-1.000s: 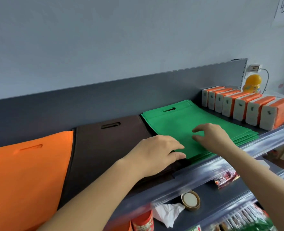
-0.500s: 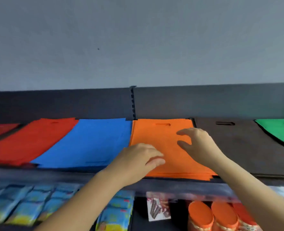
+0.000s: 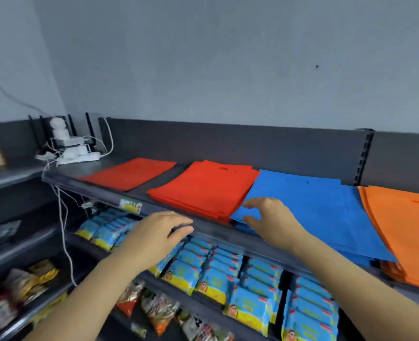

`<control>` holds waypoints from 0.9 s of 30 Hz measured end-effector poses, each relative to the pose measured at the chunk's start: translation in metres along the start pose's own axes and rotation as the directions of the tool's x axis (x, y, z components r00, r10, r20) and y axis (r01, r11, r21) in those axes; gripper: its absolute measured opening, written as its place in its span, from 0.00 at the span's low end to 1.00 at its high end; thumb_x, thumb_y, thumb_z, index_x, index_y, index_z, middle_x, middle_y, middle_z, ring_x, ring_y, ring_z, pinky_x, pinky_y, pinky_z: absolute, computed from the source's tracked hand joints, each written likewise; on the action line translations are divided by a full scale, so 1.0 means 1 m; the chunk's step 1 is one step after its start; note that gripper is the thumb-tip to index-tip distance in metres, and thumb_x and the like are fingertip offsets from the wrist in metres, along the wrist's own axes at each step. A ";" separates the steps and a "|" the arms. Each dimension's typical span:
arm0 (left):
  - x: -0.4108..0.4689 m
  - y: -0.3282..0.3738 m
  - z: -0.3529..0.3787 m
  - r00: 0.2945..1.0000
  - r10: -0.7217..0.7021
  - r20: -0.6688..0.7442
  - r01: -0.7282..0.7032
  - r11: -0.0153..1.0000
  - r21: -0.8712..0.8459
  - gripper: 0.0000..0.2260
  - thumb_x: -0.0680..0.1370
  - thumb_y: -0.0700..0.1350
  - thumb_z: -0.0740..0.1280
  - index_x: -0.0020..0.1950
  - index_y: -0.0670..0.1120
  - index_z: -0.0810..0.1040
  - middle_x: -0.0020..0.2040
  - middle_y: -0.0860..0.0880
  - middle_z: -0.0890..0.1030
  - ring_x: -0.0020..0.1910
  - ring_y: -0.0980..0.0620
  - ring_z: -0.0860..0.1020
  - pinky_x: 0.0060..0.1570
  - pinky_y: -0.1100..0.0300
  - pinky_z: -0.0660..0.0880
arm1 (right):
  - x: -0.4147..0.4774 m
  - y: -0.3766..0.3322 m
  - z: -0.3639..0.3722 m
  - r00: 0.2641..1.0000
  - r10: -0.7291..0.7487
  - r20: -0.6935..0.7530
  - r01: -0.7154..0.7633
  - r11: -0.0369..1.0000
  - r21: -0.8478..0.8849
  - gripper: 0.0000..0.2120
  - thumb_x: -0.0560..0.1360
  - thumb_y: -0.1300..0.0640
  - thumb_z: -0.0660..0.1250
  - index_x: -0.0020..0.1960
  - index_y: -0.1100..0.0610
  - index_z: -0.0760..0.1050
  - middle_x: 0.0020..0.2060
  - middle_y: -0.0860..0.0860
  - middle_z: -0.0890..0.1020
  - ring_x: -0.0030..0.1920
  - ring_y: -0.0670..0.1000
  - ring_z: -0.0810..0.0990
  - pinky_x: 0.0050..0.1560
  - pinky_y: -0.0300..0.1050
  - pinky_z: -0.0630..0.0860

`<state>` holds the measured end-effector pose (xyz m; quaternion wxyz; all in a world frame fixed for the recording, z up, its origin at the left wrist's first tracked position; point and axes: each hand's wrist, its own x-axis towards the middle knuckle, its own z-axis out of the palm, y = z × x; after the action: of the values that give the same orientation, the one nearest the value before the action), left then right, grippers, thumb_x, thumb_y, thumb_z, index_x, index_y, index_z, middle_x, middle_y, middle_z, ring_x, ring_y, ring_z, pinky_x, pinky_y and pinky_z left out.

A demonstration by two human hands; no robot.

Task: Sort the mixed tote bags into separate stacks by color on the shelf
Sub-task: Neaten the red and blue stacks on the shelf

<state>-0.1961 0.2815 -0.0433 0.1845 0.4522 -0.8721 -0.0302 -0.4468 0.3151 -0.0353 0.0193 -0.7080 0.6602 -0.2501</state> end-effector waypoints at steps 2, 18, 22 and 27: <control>-0.006 -0.033 -0.005 0.998 -0.067 -0.022 0.067 0.998 -0.004 0.18 0.79 0.58 0.57 0.67 0.56 0.73 0.63 0.59 0.74 0.62 0.61 0.72 0.59 0.64 0.70 | 0.023 -0.021 0.017 0.999 -0.036 0.021 0.036 0.999 0.014 0.18 0.76 0.54 0.65 0.66 0.55 0.73 0.63 0.52 0.77 0.64 0.52 0.73 0.64 0.44 0.68; 0.048 -0.231 -0.033 0.929 -0.323 -0.182 0.334 0.942 0.033 0.16 0.79 0.56 0.59 0.65 0.57 0.74 0.60 0.61 0.77 0.59 0.62 0.74 0.56 0.64 0.71 | 0.263 -0.151 0.145 0.950 -0.210 0.232 0.204 0.978 0.046 0.20 0.75 0.48 0.65 0.63 0.57 0.73 0.61 0.56 0.77 0.62 0.58 0.74 0.61 0.51 0.72; 0.071 -0.269 -0.032 0.926 -0.325 -0.190 0.335 0.942 0.019 0.17 0.81 0.51 0.59 0.70 0.57 0.69 0.62 0.60 0.76 0.62 0.60 0.72 0.60 0.62 0.71 | 0.309 -0.165 0.173 0.933 -0.157 0.325 0.156 0.987 0.031 0.22 0.74 0.46 0.66 0.63 0.56 0.73 0.62 0.55 0.77 0.62 0.58 0.75 0.61 0.51 0.72; 0.108 -0.323 -0.030 0.953 -0.252 -0.167 0.262 0.964 0.041 0.16 0.81 0.48 0.58 0.69 0.54 0.71 0.67 0.56 0.73 0.67 0.57 0.68 0.65 0.57 0.68 | 0.344 -0.176 0.206 0.920 -0.067 0.387 0.080 0.997 -0.018 0.24 0.74 0.44 0.67 0.64 0.58 0.73 0.63 0.56 0.76 0.63 0.58 0.74 0.63 0.51 0.71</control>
<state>0.0088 0.0081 -0.0549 0.2343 0.5683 -0.7887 0.0101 -0.2044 -0.0500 -0.0395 0.1278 -0.7678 0.6206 -0.0953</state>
